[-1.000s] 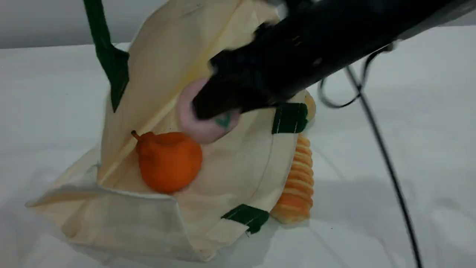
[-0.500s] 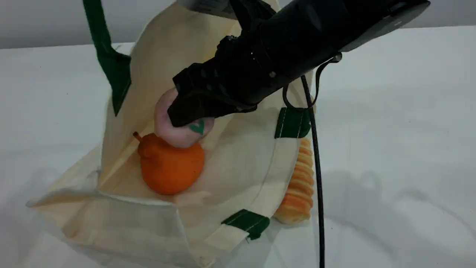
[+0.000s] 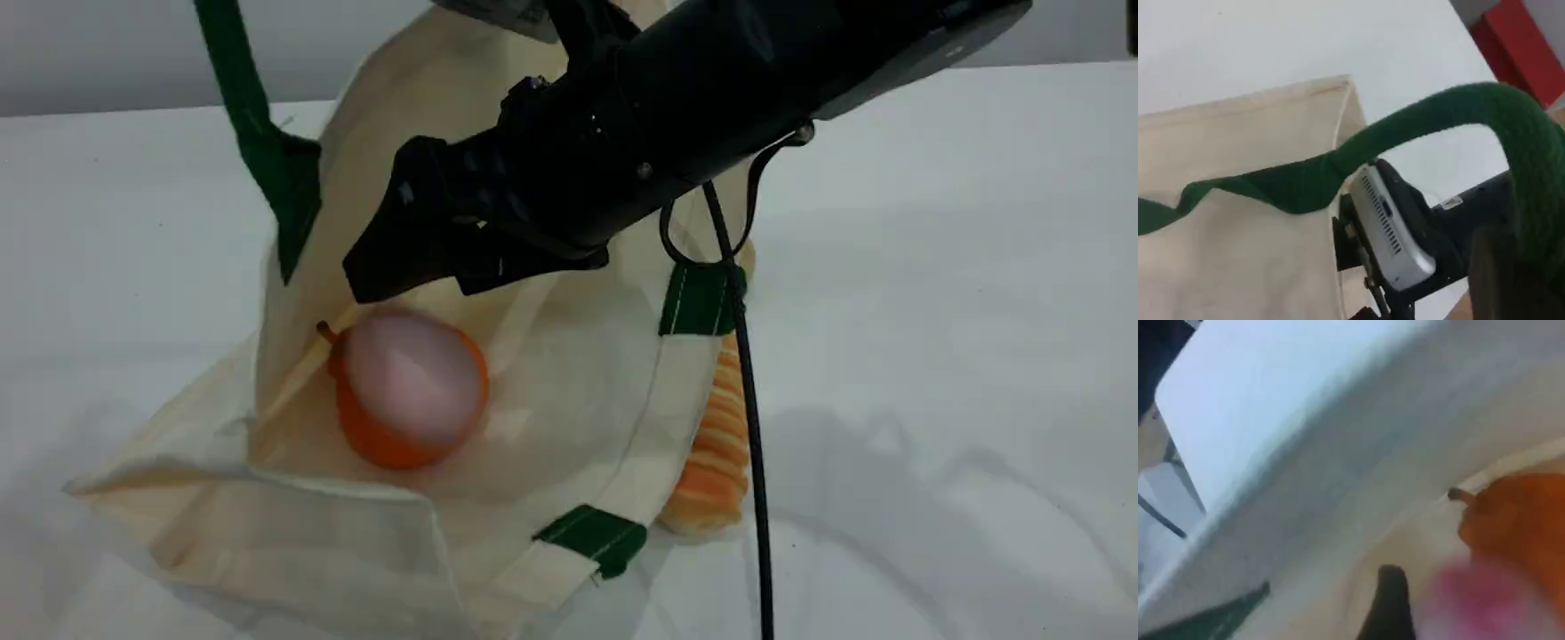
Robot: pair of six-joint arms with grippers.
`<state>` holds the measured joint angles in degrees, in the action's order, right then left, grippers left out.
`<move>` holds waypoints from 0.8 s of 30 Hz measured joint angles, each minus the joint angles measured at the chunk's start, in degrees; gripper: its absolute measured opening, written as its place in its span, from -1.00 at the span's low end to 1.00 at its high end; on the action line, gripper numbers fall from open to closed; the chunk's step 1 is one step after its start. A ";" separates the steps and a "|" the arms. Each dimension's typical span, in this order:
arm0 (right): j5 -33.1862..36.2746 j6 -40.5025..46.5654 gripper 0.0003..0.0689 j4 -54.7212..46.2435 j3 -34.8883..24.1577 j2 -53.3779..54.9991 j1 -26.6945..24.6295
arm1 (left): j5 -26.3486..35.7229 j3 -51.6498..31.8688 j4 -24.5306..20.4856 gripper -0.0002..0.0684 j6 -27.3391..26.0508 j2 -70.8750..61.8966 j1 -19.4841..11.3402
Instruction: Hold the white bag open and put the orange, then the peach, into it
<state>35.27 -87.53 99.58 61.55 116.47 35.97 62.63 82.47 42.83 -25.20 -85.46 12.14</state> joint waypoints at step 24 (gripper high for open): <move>21.88 26.21 0.62 -28.90 0.00 -10.26 -23.82 | -0.37 0.00 -7.38 -0.81 -0.05 -0.10 0.00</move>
<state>57.15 -61.31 70.68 61.55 106.22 12.15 62.26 82.47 35.44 -25.25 -85.57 12.14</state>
